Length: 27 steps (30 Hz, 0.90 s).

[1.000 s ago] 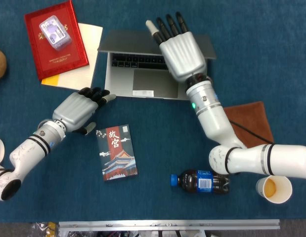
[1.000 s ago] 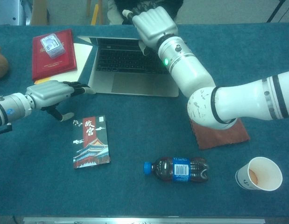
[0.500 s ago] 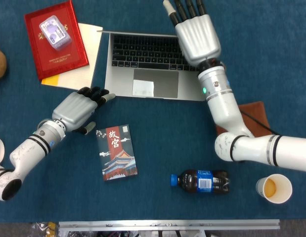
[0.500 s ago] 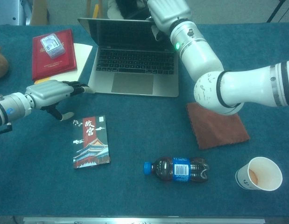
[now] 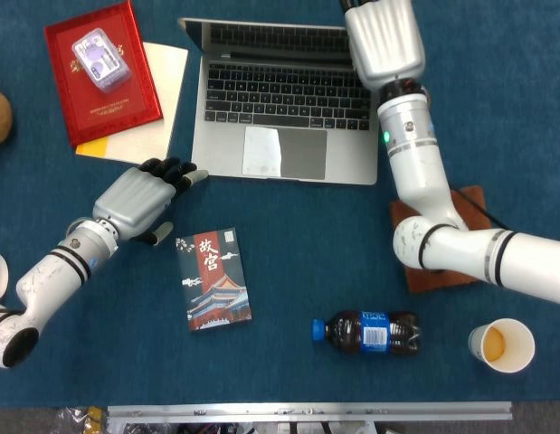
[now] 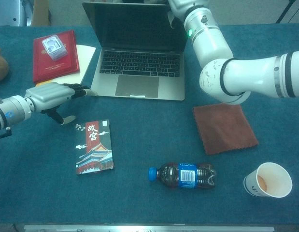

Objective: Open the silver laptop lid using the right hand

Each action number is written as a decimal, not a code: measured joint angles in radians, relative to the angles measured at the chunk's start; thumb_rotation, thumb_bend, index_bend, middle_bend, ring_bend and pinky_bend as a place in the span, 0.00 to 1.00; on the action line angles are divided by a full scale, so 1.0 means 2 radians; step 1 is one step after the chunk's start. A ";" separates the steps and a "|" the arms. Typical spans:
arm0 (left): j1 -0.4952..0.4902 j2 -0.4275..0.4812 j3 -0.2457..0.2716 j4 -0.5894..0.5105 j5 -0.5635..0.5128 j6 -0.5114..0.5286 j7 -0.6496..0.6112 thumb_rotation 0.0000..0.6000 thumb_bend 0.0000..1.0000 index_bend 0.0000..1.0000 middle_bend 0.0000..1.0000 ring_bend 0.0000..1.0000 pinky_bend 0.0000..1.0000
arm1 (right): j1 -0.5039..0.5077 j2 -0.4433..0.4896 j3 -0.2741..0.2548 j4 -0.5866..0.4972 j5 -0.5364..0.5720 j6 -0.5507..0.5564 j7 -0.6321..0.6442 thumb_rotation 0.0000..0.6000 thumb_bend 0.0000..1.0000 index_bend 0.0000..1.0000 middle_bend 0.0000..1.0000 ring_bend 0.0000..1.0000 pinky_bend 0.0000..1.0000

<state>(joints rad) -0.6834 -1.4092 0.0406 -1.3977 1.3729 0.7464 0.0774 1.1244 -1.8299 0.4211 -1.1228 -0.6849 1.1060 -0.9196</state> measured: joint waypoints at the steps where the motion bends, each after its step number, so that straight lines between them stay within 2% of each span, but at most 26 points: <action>1: 0.000 0.000 0.000 0.000 0.000 0.000 0.000 0.99 0.41 0.06 0.06 0.03 0.07 | 0.001 -0.001 0.001 0.005 0.000 -0.002 0.001 1.00 0.41 0.00 0.09 0.00 0.00; 7: 0.000 0.001 0.000 -0.001 -0.003 -0.001 0.004 0.98 0.41 0.06 0.06 0.03 0.07 | 0.009 -0.005 0.008 0.034 -0.001 -0.010 0.011 1.00 0.33 0.00 0.09 0.00 0.00; 27: -0.001 0.005 -0.001 -0.010 -0.009 0.001 0.013 0.98 0.41 0.06 0.06 0.03 0.05 | 0.027 -0.017 0.024 0.132 -0.002 -0.031 0.028 1.00 0.25 0.00 0.09 0.00 0.00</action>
<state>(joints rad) -0.6849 -1.3984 0.0377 -1.4173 1.3541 0.7489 0.1040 1.1779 -1.8649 0.4683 -0.8585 -0.6880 1.0430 -0.8632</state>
